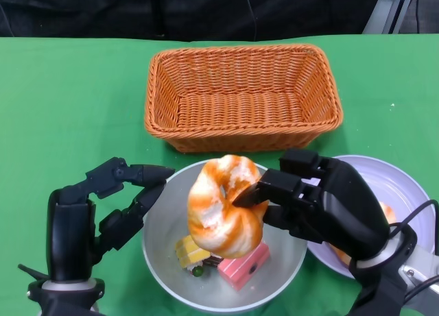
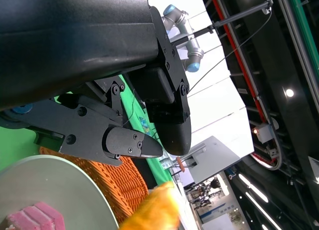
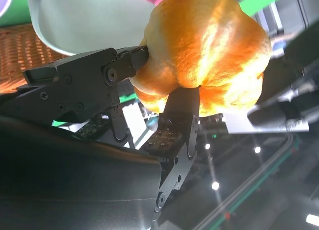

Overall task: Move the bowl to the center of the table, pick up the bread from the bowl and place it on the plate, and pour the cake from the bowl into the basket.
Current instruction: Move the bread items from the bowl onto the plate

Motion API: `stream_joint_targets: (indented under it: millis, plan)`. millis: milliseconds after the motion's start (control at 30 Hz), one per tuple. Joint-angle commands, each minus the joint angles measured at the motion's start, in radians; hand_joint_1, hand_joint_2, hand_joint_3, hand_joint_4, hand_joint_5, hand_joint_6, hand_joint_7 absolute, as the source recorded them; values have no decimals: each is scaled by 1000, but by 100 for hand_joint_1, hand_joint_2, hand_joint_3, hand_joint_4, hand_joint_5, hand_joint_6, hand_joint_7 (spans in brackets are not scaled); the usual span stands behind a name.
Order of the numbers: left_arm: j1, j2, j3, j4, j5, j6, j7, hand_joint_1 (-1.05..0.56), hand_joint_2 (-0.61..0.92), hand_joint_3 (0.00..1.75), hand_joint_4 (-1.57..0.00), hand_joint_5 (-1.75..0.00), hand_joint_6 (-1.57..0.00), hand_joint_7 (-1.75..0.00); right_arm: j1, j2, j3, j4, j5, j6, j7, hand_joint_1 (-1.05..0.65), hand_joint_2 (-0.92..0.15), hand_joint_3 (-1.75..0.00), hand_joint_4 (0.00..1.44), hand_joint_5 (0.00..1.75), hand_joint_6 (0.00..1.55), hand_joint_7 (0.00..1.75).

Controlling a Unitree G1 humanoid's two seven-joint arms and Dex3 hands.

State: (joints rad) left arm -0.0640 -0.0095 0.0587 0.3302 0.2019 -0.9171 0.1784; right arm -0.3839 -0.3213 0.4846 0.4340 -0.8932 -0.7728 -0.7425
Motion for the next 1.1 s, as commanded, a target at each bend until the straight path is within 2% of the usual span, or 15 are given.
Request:
stream_joint_targets:
  millis: [33,100,200,233,400,767,867,933,1100]
  plan:
    - [-1,12,9,5,-6,-14,10,-23,92,18,-86,-95,-103,-46,13,-8,-20,-20,17,-3,11,-9,-87,-11,79,150,88,88]
    - [-3,13,11,9,1,-15,14,-23,92,20,-86,-95,-103,-46,37,-21,-55,-65,42,-7,9,-9,-84,-19,80,150,85,94]
    - [-7,14,12,18,-1,-17,13,-23,92,20,-86,-96,-103,-46,61,-24,-93,-101,57,-2,13,-10,-61,-63,81,149,83,101]
    - [-9,15,12,22,-4,-18,11,-23,92,20,-86,-96,-103,-46,65,-24,-103,-107,57,0,15,-10,-57,-72,81,150,83,102]
    - [-14,18,16,34,-3,-22,13,-22,92,20,-86,-97,-104,-46,91,-23,-157,-132,70,5,11,-14,-48,-92,79,156,83,105]
    - [-24,18,29,60,9,-30,18,-25,92,20,-86,-98,-104,-47,185,-38,-290,-236,204,21,141,-13,-45,-101,72,161,76,117]
    - [-24,18,28,63,4,-30,15,-24,92,20,-85,-98,-104,-48,206,-30,-329,-255,215,31,136,-10,-43,-102,74,159,77,119]
    - [-26,19,29,67,4,-33,15,-24,92,21,-85,-98,-103,-48,216,-29,-358,-263,212,39,126,-8,-39,-112,77,158,78,119]
    - [-31,23,33,75,8,-35,19,-24,92,21,-84,-100,-103,-49,244,-48,-408,-244,243,36,151,-7,-35,-118,76,168,75,123]
